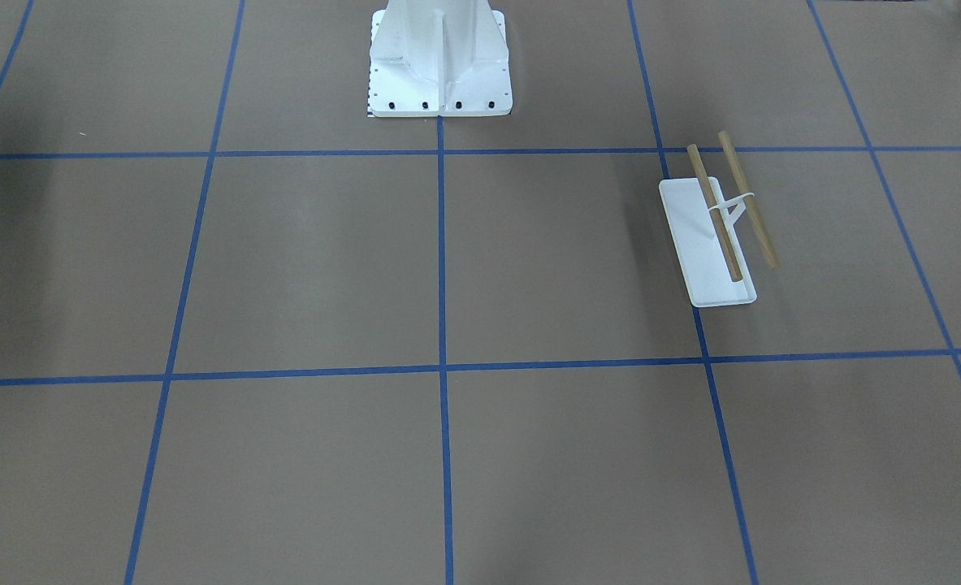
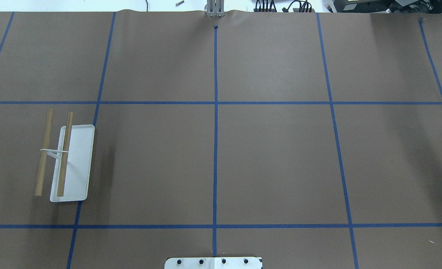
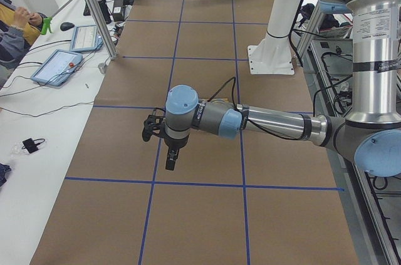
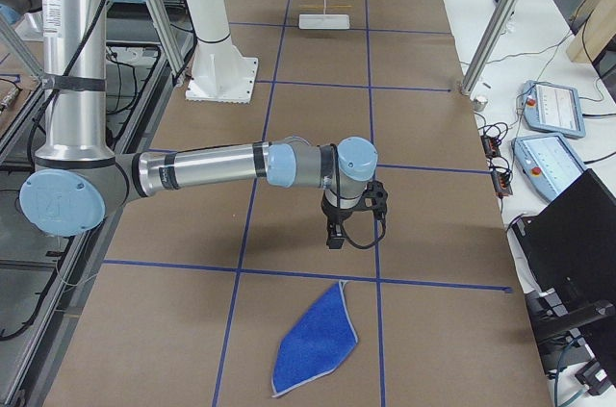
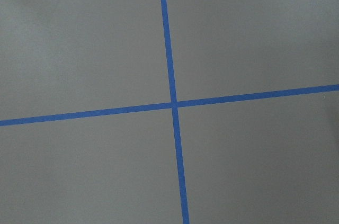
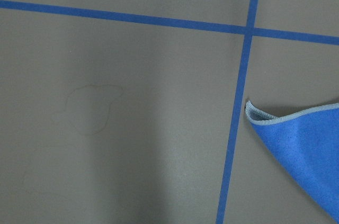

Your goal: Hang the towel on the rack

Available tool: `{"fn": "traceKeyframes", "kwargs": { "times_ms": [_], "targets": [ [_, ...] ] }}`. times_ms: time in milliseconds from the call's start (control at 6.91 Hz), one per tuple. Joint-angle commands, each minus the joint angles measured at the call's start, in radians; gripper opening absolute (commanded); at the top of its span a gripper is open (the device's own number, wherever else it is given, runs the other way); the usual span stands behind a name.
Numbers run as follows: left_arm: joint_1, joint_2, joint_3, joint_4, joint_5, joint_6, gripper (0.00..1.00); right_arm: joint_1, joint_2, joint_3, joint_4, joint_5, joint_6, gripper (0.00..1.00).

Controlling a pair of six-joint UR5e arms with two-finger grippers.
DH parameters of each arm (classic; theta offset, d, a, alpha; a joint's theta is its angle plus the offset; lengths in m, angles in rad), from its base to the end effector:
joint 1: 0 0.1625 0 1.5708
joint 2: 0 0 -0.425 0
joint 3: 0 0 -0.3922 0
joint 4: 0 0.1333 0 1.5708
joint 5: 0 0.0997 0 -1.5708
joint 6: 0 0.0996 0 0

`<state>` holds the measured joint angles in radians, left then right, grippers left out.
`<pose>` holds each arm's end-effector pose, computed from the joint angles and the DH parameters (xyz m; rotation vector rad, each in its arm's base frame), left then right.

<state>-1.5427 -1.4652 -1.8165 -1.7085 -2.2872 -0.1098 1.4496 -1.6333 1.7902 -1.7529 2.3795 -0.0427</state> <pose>-0.0549 -0.4618 0.5753 0.2160 0.7280 0.0218 0.0053 -0.4628 0.5966 -0.0556 -0.8078 -0.1447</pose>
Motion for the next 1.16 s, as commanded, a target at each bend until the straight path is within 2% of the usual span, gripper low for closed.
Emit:
{"fn": "traceKeyframes", "kwargs": {
  "times_ms": [0, 579, 724, 868, 1013],
  "targets": [
    [0.003, 0.0, 0.006, 0.001, 0.0, -0.001, 0.98, -0.001, 0.007, -0.009, 0.0, 0.0, 0.0, 1.0],
    [0.009, 0.002, 0.011, 0.0, 0.0, -0.001, 0.98, 0.0, -0.003, -0.002, 0.004, -0.006, -0.012, 1.0],
    [0.009, 0.002, 0.011, 0.0, 0.0, -0.001, 0.98, 0.0, -0.029, -0.023, 0.079, -0.014, -0.069, 1.0],
    [0.009, 0.002, 0.011, 0.0, 0.0, -0.002, 0.98, 0.002, -0.039, -0.094, 0.161, -0.035, -0.215, 1.0],
    [0.009, 0.002, 0.011, 0.0, 0.0, -0.002, 0.98, 0.014, -0.034, -0.16, 0.177, -0.037, -0.367, 1.0]
  ]
}}
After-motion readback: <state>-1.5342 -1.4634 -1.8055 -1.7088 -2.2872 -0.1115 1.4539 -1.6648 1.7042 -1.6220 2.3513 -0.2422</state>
